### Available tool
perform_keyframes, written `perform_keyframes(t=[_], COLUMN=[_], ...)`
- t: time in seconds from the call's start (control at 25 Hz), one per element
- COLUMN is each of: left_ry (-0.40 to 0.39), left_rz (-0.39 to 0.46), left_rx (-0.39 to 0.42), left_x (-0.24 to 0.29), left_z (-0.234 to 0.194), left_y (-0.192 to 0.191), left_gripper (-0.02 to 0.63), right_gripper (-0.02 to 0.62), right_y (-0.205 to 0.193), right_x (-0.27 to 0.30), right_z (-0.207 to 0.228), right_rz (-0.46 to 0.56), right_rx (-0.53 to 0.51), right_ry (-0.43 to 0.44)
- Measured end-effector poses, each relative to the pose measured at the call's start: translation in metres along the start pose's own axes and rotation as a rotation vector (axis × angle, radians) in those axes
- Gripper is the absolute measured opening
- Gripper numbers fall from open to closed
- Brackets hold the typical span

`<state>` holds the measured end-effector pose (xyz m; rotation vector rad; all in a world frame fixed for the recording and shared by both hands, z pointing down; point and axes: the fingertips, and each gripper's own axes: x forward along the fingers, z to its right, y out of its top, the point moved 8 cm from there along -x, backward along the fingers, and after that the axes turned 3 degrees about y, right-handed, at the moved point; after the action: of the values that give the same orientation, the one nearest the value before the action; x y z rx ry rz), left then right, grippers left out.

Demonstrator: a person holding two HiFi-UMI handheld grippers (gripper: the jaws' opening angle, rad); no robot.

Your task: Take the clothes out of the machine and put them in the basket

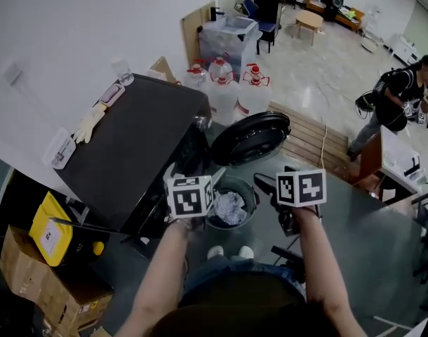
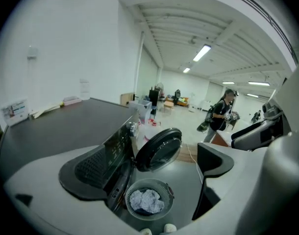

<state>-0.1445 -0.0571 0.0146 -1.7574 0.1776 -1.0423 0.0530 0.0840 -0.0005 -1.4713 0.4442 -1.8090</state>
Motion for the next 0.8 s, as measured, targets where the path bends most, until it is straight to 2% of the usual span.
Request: perform_keyframes(t=[0.16,0.28,0.56,0.8], left_ry=[-0.02,-0.038,-0.096,-0.126], left_rz=[0.069,0.121,0.333,0.547], left_rx=[0.027,0.063,0.12,0.2], left_x=[-0.007,-0.014,-0.045,-0.084], left_z=[0.001,0.003,0.004,0.002], left_y=[0.02,0.037,0.1,0.144], left_gripper=[0.574,0.574,0.573,0.572], right_gripper=[0.405,0.396,0.362,0.316], right_y=[0.011,0.028,0.079,0.104], right_x=[-0.006,-0.019,-0.06,-0.097], right_z=[-0.005,-0.009,-0.025,-0.042], right_rz=[0.044,0.112,0.363,0.591], right_rx=[-0.024,-0.055,-0.165,-0.323], right_ry=[-0.007,-0.014,-0.021,-0.057])
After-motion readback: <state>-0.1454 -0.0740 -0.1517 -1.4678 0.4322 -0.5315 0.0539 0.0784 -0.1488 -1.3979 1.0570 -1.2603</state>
